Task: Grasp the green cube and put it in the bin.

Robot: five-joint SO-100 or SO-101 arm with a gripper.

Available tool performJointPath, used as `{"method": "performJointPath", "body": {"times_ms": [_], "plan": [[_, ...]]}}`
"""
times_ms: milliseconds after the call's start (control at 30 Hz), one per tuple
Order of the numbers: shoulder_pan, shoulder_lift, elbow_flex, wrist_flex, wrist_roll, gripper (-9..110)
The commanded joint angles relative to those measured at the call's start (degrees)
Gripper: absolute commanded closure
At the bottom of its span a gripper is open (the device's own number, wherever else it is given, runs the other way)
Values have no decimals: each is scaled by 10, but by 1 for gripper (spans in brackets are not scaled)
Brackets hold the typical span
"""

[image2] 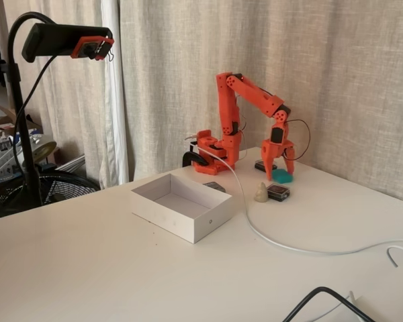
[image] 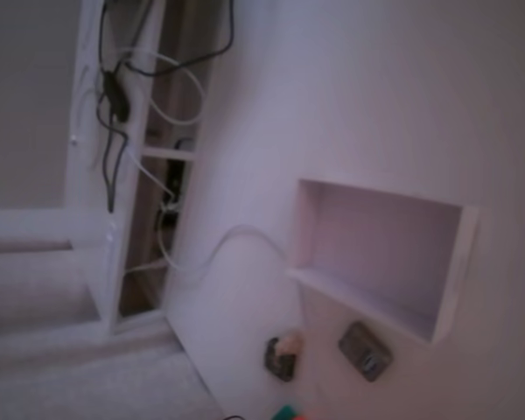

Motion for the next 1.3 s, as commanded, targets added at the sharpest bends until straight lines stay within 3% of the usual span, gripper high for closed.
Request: {"method": "performJointPath", "body": {"times_ms": [0,433,567,900,1267], "plan": [[-3,-5,6,-11,-1,78],[2,-5,9,-23,-1,96],[2,-4,9,-34,-1,110],[7,23,4,-71,1,110],[40,134,-15,-250,0,110]]}}
